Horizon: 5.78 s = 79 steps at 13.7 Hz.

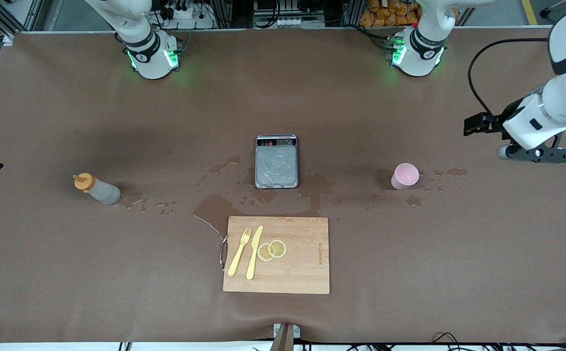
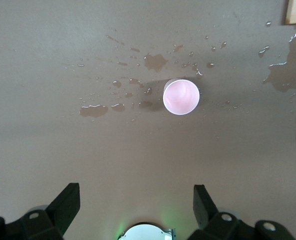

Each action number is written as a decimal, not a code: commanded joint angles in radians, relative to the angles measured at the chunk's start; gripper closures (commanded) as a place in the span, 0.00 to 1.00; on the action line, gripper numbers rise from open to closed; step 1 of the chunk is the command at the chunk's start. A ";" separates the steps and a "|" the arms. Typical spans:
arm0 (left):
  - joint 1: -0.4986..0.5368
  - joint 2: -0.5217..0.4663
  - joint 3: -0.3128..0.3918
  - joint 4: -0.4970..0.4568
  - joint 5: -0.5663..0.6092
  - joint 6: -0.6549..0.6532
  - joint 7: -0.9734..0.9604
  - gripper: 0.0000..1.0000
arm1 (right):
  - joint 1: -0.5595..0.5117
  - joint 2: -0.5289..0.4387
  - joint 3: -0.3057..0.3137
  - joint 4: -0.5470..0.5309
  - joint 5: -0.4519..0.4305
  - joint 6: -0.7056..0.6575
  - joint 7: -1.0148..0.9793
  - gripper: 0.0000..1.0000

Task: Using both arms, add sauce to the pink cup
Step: 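Reach the right gripper toward the sauce bottle while the left gripper reaches the cup, then grasp the pink cup with the left gripper while the right gripper grasps the bottle, then carry the pink cup onto the scale while the right gripper lifts the bottle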

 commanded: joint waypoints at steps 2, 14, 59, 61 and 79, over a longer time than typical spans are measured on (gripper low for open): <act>0.002 0.011 -0.010 -0.082 0.017 0.100 -0.020 0.00 | -0.081 0.085 0.016 0.028 0.049 -0.021 0.036 0.00; -0.036 0.244 -0.018 -0.133 -0.028 0.408 -0.250 0.00 | -0.292 0.419 0.016 0.070 0.345 -0.079 0.087 0.00; -0.101 0.292 -0.084 -0.173 0.033 0.524 -0.429 1.00 | -0.145 0.715 0.047 0.061 0.739 -0.120 0.130 0.11; -0.101 0.270 -0.105 -0.139 0.030 0.473 -0.463 1.00 | -0.143 0.714 0.050 0.061 0.738 -0.123 0.130 0.23; -0.216 0.364 -0.299 0.092 0.021 0.440 -1.003 1.00 | -0.046 0.646 0.041 0.096 0.704 -0.113 0.256 0.54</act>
